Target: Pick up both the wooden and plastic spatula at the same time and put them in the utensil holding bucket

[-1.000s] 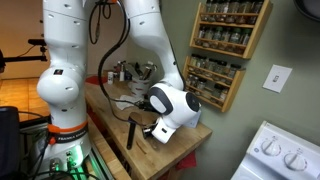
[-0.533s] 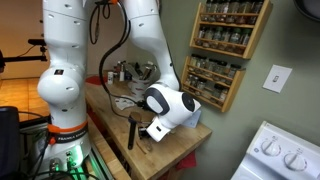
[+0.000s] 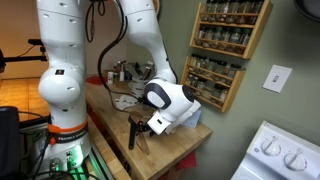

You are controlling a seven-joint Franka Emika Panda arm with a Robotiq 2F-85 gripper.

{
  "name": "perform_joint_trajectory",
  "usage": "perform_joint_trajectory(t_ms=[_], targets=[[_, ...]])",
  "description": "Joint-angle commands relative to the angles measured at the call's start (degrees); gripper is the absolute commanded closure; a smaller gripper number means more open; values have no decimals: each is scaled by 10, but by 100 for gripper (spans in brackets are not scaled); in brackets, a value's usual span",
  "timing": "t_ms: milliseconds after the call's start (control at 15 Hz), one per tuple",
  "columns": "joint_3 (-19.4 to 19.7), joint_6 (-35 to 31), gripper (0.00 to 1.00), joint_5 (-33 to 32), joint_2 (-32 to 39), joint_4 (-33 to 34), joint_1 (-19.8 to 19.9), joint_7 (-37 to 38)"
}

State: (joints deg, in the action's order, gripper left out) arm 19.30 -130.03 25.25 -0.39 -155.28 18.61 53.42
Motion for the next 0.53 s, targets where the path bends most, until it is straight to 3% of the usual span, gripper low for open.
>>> perform_joint_trajectory(t_ms=[0, 467], targets=[[-17, -7, 0, -21, -44, -35, -10, 26], [-52, -31, 0, 56, -15, -21, -38, -29]])
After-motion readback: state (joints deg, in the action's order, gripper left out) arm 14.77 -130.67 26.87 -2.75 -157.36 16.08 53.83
